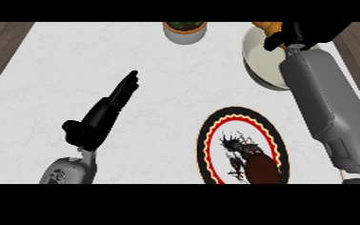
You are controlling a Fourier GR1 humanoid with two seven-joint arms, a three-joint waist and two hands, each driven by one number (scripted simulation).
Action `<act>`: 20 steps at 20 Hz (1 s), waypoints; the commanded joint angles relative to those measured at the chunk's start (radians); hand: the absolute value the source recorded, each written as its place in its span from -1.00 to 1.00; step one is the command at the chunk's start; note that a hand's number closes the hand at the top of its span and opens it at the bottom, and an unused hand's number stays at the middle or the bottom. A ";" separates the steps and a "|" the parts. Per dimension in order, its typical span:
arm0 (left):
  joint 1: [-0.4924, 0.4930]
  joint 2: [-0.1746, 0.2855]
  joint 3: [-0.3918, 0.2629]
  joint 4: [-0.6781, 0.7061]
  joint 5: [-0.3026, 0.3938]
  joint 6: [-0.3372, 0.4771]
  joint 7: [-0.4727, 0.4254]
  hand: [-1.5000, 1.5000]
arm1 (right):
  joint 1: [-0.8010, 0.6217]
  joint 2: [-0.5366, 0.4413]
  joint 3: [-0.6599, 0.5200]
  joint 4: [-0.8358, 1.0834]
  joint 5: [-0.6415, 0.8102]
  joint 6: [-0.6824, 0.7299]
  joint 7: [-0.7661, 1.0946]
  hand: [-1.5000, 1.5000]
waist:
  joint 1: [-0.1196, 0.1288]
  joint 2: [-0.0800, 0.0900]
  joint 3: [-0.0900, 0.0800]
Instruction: Pick the croissant from the plate and place it in the bowl
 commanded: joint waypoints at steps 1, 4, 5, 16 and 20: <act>-0.051 -0.040 -0.016 0.037 -0.029 0.032 0.007 0.00 | -0.034 -0.018 -0.081 0.152 -0.100 0.095 -0.065 1.00 | 0.008 0.009 0.001; -0.002 0.019 0.023 0.041 -0.008 -0.015 -0.048 0.00 | 0.009 -0.054 -0.173 0.202 -0.217 0.150 -0.156 1.00 | 0.009 0.009 0.001; -0.004 0.005 0.010 0.003 -0.002 -0.009 -0.004 0.00 | -0.034 -0.007 -0.190 0.218 -0.236 0.164 -0.111 -1.00 | 0.017 0.005 0.001; 0.010 -0.032 -0.019 0.008 -0.048 0.012 -0.009 0.00 | -0.060 -0.067 -0.317 0.303 -0.335 -0.083 -0.423 -1.00 | 0.007 0.002 0.001; 0.003 -0.009 0.019 -0.004 -0.005 -0.021 -0.006 0.00 | -0.030 -0.091 -0.423 0.272 -0.431 -0.176 -0.452 -1.00 | -0.002 0.000 0.001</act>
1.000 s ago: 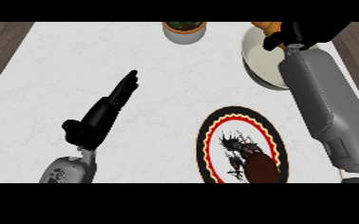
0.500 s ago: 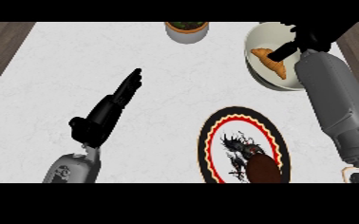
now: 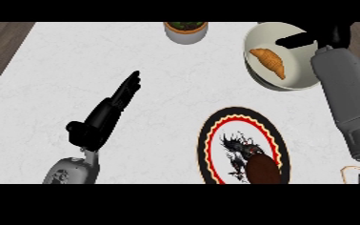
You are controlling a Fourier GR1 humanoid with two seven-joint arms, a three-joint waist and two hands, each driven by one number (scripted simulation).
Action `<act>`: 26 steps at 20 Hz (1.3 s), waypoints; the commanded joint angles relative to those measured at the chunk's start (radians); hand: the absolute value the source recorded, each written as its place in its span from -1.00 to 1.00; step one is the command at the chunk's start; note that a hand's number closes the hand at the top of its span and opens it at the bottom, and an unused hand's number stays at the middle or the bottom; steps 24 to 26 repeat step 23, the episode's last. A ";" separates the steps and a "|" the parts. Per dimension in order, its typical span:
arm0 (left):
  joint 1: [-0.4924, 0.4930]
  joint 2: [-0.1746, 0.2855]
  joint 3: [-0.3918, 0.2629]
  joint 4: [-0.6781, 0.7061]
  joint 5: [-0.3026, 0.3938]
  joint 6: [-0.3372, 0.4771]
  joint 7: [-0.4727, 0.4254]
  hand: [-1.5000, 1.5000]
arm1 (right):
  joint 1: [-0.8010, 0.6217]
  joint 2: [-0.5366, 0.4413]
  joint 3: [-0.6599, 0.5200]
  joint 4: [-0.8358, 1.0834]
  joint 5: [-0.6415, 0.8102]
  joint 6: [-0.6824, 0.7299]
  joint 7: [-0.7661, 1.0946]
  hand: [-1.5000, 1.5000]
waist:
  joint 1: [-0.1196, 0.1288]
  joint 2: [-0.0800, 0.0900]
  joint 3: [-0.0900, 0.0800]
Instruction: Pick the croissant from the plate and place it in the bowl
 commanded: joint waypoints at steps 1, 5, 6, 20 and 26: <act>0.014 -0.009 -0.017 -0.044 -0.005 0.007 0.054 0.00 | -0.006 -0.055 -0.098 -0.009 -0.087 -0.058 -0.034 -1.00 | -0.001 -0.002 0.001; 0.022 0.001 -0.002 0.001 -0.012 -0.008 -0.008 0.00 | 0.041 -0.091 -0.180 -0.032 -0.190 -0.027 -0.064 -1.00 | -0.012 -0.004 0.000; 0.048 0.015 0.024 -0.007 0.010 -0.014 0.001 0.00 | 0.100 -0.121 -0.177 -0.095 -0.211 0.040 -0.081 -1.00 | -0.029 -0.012 -0.001; 0.034 -0.002 0.019 -0.052 -0.022 -0.010 0.019 0.00 | 0.482 -0.306 -0.392 -0.210 -0.511 0.248 -0.317 -1.00 | -0.024 -0.008 -0.001; 0.055 0.017 0.041 -0.035 -0.015 -0.026 -0.004 0.00 | 0.555 -0.356 -0.428 -0.213 -0.578 0.368 -0.382 -1.00 | -0.026 -0.009 -0.001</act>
